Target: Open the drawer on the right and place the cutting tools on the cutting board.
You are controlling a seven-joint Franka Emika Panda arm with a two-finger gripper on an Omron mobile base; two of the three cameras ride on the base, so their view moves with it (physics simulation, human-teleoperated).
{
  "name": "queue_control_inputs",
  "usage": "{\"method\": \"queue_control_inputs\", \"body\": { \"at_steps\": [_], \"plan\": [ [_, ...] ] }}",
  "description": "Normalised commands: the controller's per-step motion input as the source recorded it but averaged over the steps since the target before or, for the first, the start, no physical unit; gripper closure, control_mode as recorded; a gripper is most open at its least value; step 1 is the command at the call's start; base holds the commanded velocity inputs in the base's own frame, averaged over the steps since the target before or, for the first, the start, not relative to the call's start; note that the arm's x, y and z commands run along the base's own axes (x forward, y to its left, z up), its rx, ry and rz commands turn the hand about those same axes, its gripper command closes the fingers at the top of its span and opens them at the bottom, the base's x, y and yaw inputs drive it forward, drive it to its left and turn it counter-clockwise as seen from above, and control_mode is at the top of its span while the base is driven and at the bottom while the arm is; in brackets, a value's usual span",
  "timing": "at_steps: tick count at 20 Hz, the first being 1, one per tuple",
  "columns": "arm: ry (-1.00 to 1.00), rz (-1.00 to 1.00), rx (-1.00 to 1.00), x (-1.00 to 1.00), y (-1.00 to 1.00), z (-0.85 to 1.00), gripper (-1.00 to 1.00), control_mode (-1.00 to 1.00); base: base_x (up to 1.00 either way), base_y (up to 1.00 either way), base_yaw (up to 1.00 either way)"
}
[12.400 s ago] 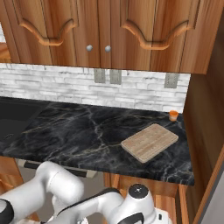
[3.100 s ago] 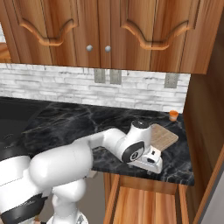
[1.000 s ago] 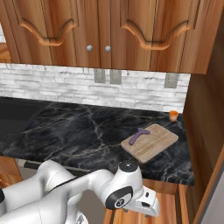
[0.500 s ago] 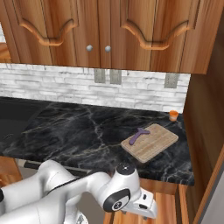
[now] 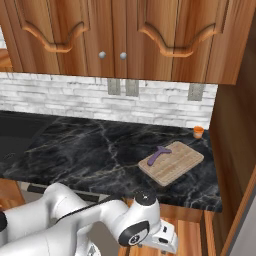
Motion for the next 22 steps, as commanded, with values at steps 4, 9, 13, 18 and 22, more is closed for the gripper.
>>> {"method": "queue_control_inputs", "body": {
  "at_steps": [4,9,13,18,22],
  "plan": [
    [0.0,0.0,0.12,0.0,-0.02,-0.12,-1.0,-1.0,0.0,0.0,0.0],
    [0.0,0.0,0.01,0.0,-0.03,-0.03,-1.0,-1.0,0.0,0.0,0.0],
    [0.0,0.0,0.0,0.01,-0.25,-0.14,-1.0,-1.0,0.0,0.0,0.0],
    [0.0,0.0,0.01,0.0,-0.05,-0.14,-1.0,-1.0,0.0,0.0,0.0],
    [0.0,0.0,0.02,0.0,0.0,-0.19,-1.0,-1.0,0.0,0.0,0.0]
  ]
}}
